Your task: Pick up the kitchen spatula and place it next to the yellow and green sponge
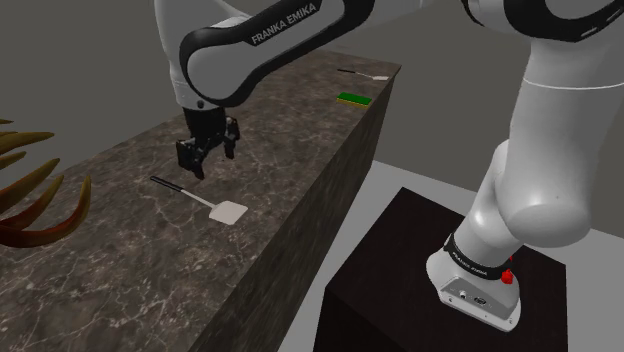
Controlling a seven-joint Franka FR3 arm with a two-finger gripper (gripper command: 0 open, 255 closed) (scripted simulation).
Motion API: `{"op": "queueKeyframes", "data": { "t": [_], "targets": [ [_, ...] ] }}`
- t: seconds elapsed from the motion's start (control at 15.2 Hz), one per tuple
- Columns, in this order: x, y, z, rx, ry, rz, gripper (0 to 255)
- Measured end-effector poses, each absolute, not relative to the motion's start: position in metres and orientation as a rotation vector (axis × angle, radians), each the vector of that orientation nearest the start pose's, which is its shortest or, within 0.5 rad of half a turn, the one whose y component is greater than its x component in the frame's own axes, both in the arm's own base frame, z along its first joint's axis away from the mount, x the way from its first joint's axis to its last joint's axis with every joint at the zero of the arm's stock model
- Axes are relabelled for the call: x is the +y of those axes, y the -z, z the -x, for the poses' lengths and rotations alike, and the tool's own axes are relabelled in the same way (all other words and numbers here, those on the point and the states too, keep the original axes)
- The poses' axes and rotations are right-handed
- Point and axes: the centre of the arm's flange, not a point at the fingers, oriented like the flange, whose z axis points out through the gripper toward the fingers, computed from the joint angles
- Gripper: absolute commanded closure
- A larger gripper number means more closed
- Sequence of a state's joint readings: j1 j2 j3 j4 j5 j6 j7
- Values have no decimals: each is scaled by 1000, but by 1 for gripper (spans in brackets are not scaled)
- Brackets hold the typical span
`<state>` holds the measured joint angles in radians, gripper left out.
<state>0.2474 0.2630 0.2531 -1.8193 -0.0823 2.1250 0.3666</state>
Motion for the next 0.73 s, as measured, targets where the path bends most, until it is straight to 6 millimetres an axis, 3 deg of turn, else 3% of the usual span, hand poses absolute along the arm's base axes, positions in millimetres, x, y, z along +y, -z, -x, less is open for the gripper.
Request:
{"op": "queueKeyframes", "data": {
  "t": [0.33, 0.73],
  "targets": [
    [341, -381, -585, -308, 99, 3116, 0],
    [349, -353, -590, -314, 103, 3117, 0]
  ]
}}
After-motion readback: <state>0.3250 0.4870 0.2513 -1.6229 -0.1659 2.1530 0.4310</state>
